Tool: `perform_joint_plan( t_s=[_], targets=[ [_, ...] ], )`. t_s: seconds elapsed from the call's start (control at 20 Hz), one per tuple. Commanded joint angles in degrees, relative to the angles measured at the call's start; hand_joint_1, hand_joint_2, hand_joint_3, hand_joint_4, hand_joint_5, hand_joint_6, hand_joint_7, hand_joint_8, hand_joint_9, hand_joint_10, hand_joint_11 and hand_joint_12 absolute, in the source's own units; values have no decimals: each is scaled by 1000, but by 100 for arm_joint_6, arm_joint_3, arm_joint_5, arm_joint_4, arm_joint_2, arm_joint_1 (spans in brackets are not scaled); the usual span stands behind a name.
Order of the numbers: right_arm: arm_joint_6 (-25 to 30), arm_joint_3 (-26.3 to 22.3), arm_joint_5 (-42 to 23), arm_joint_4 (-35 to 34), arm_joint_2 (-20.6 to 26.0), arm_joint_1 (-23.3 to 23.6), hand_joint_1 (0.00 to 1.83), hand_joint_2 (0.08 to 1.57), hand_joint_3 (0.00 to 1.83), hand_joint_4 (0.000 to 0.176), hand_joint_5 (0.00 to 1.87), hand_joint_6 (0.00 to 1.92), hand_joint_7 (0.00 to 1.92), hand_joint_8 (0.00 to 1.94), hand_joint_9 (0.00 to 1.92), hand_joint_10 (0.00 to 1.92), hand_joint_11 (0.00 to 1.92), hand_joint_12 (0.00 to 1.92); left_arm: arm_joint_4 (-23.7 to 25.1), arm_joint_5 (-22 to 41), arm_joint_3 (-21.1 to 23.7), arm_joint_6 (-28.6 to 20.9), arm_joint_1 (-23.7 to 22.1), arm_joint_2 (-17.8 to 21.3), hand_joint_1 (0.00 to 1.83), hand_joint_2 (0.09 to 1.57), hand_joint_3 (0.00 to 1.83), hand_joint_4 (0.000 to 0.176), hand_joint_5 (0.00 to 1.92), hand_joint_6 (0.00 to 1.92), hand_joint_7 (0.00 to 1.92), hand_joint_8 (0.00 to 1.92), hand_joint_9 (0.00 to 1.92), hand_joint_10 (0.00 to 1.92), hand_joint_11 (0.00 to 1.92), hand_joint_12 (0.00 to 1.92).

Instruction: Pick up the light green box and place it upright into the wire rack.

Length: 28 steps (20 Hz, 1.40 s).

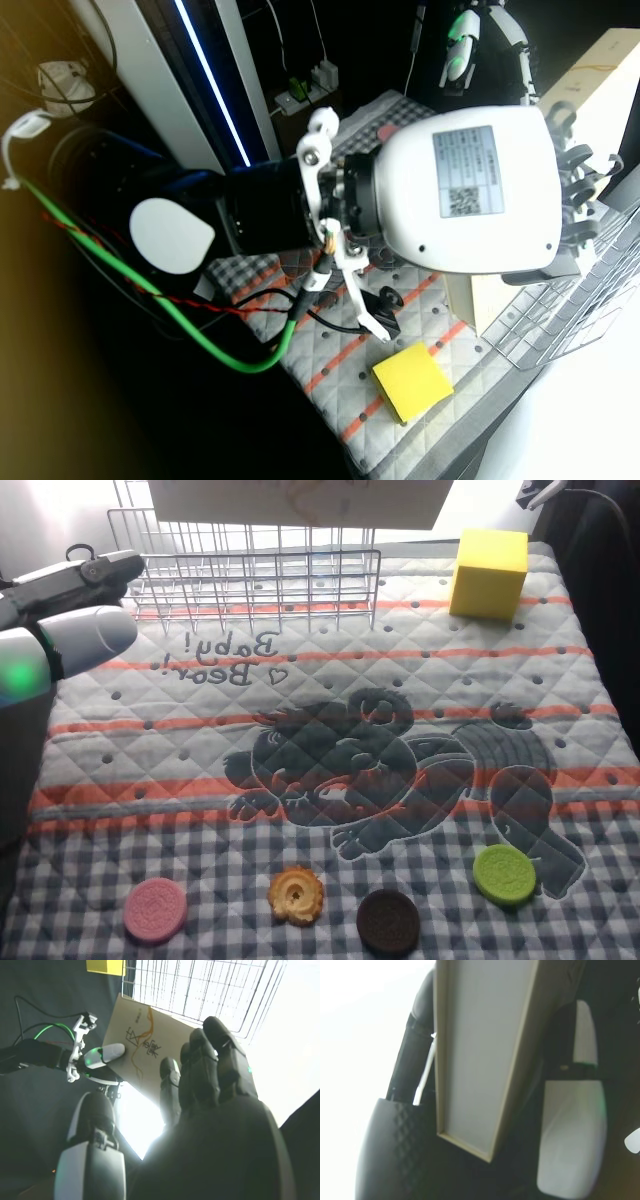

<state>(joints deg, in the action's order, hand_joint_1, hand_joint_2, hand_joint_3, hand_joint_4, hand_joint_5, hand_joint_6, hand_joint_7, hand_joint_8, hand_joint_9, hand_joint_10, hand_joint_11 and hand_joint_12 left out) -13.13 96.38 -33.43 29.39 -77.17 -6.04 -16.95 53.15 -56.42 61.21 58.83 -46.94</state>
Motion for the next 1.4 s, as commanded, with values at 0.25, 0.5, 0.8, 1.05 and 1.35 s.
perform_joint_plan(
  t_s=[0.25,0.5,0.8,1.05,1.35],
  targets=[
    [22,67,-416,-176,-61,12,1122,1201,0,0,819,1212,1245,540,1291,838,1122,1274,17,639,-43,-62,-75,-45,357,1101,0,120,301,1,243,2,305,1,0,911],
    [23,-42,-425,-56,-46,23,1127,1196,0,0,827,1191,1237,605,1362,699,1135,1211,20,628,-41,-63,-76,-58,334,1096,0,113,298,1,253,1,331,3,24,1028],
    [22,-315,-597,78,205,225,1124,1198,1,0,822,1207,1276,490,1348,716,1284,1105,9,581,-47,-64,-75,-81,347,1091,0,123,304,1,257,2,323,2,2,946],
    [20,-338,-659,99,209,278,1122,1198,1,0,823,1206,1335,330,1391,535,1273,1002,4,577,-45,-64,-76,-97,431,1116,3,88,314,4,242,1,286,5,0,817],
    [18,-330,-614,243,276,546,1099,1232,0,0,765,1290,1393,202,1379,441,996,1177,2,550,-55,-65,-77,-118,382,1119,0,101,304,1,233,0,302,1,8,883]
  ],
)
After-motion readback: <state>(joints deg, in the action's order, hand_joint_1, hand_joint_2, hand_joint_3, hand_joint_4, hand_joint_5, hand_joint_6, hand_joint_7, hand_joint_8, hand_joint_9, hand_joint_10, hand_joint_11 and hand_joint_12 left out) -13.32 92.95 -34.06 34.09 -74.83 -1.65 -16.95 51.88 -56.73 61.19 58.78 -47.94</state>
